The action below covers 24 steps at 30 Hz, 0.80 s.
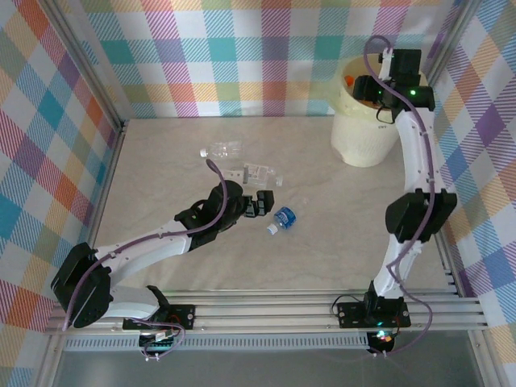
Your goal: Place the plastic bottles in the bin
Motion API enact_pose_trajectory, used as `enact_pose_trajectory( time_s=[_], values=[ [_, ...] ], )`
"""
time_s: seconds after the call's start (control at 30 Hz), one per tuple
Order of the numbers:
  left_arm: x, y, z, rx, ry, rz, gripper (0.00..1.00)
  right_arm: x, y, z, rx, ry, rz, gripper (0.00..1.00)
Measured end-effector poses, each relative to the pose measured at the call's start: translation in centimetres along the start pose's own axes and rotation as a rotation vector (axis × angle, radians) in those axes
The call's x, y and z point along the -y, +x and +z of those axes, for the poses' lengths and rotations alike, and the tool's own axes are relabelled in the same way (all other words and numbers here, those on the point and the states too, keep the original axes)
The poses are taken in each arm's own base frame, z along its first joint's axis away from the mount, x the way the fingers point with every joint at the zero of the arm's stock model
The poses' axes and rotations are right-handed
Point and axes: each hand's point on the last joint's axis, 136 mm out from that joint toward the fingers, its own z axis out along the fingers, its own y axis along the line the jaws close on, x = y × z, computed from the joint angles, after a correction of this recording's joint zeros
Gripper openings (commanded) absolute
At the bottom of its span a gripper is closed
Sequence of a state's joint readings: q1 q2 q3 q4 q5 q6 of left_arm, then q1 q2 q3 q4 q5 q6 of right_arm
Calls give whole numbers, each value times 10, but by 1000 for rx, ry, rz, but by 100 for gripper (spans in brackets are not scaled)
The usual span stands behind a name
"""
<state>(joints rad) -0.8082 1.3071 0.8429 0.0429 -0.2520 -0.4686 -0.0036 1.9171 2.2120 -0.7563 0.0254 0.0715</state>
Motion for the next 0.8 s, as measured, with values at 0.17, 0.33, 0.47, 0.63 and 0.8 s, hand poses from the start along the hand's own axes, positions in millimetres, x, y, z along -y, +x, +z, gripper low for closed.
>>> enact_pose_trajectory(
  time_s=[0.17, 0.33, 0.47, 0.63, 0.8],
  values=[
    [-23, -3, 0, 22, -98, -64, 100, -23, -6, -50, 83, -117, 18, 84],
    [-48, -3, -2, 53, -179, -148, 100, -50, 31, -83, 73, -271, 105, 100],
    [-62, 0, -3, 65, -224, -203, 100, -66, 78, -97, 42, -346, 228, 100],
    [-69, 3, -3, 65, -243, -242, 100, -85, 137, -99, -37, -390, 408, 100],
    [-52, 13, 4, 26, -117, -219, 100, -109, 213, -81, -209, -364, 561, 100]
  ],
)
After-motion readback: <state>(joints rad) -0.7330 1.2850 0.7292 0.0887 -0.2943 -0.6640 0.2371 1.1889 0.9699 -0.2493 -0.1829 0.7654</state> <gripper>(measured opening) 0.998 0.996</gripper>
